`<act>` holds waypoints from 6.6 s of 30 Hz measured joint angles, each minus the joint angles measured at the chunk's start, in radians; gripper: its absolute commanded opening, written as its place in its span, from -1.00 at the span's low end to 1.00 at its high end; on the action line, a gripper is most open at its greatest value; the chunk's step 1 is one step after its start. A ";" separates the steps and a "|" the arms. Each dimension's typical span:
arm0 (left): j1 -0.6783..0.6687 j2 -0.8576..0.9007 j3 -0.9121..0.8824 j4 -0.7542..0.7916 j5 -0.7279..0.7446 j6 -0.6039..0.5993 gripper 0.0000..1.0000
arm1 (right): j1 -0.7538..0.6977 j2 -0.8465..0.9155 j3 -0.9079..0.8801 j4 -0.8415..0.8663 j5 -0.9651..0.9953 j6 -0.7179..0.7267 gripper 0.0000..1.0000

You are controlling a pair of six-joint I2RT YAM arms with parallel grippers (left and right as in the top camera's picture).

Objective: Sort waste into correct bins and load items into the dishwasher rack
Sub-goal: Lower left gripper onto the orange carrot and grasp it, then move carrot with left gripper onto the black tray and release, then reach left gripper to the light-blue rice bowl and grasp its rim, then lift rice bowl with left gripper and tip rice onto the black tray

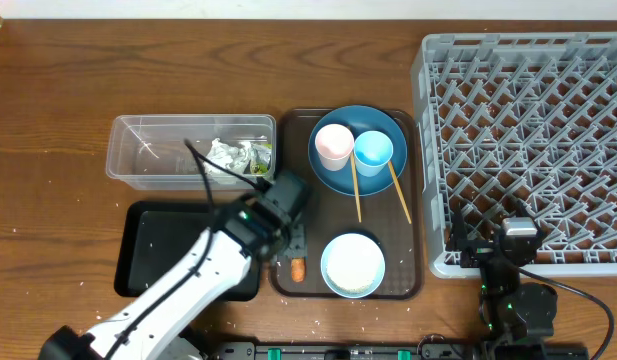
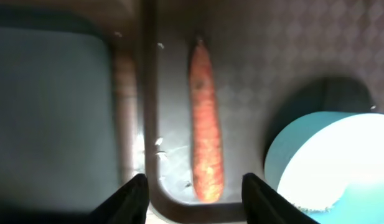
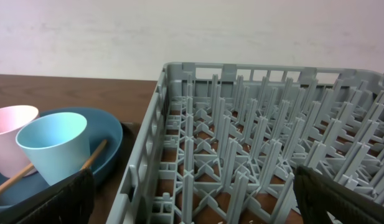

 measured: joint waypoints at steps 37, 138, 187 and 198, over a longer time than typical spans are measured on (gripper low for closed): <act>-0.034 0.152 -0.116 0.243 0.050 -0.069 -0.62 | 0.000 0.000 0.000 0.000 0.000 0.000 0.99; -0.476 0.302 0.059 0.402 -0.006 -0.020 -0.12 | 0.000 0.001 0.000 0.000 0.000 0.000 0.99; -0.031 -0.241 0.062 -0.130 -0.069 0.127 -0.87 | 0.000 0.001 0.000 0.000 0.000 0.000 0.99; 0.358 -0.269 0.061 -0.166 0.281 0.320 -0.88 | 0.000 0.001 0.000 0.000 0.000 0.000 0.98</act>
